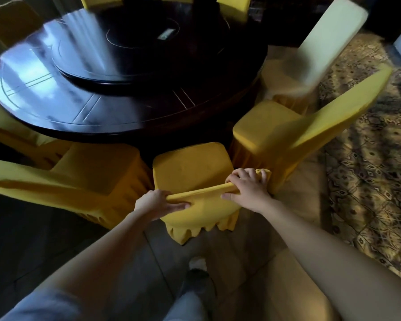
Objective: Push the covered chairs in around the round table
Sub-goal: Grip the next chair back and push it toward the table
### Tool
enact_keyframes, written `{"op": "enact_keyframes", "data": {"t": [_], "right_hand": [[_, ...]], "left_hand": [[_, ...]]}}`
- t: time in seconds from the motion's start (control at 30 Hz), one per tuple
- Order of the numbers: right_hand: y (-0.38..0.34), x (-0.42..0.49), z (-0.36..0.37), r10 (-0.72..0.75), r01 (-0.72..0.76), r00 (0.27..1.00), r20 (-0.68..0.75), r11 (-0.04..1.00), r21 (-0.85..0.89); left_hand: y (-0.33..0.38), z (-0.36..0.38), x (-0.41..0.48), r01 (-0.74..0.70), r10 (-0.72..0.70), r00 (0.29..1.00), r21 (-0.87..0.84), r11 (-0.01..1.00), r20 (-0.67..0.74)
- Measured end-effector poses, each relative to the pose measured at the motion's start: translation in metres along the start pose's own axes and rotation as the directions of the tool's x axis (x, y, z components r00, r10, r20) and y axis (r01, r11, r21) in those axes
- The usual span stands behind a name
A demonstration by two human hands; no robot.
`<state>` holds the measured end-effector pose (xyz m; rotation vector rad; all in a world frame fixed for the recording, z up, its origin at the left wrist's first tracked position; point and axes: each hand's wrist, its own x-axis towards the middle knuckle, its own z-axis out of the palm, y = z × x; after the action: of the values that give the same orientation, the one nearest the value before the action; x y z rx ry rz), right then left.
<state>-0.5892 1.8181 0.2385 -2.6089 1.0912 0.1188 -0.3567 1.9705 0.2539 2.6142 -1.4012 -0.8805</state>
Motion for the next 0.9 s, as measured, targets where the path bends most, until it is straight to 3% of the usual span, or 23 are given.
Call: {"op": "enact_keyframes", "data": {"t": [0.27, 0.6, 0.8, 0.9], "right_hand": [[0.028, 0.066, -0.022, -0.017, 0.018, 1.0, 0.006, 1.0, -0.024], [0.039, 0.129, -0.041, 0.021, -0.023, 0.999, 0.049, 0.999, 0.025], [0.039, 0.139, -0.044, 0.043, -0.045, 0.996, 0.082, 0.999, 0.019], [0.037, 0.139, -0.049, 0.069, -0.071, 0.99, 0.125, 0.997, 0.011]], "left_hand": [[0.019, -0.023, 0.061, 0.021, -0.02, 0.999, -0.023, 1.0, 0.045], [0.026, -0.049, 0.13, 0.06, -0.051, 0.979, -0.041, 0.997, 0.199], [0.022, -0.053, 0.147, 0.013, 0.022, 0.957, -0.12, 0.993, 0.289], [0.021, -0.05, 0.148, -0.021, 0.055, 0.963, -0.129, 0.991, 0.262]]}}
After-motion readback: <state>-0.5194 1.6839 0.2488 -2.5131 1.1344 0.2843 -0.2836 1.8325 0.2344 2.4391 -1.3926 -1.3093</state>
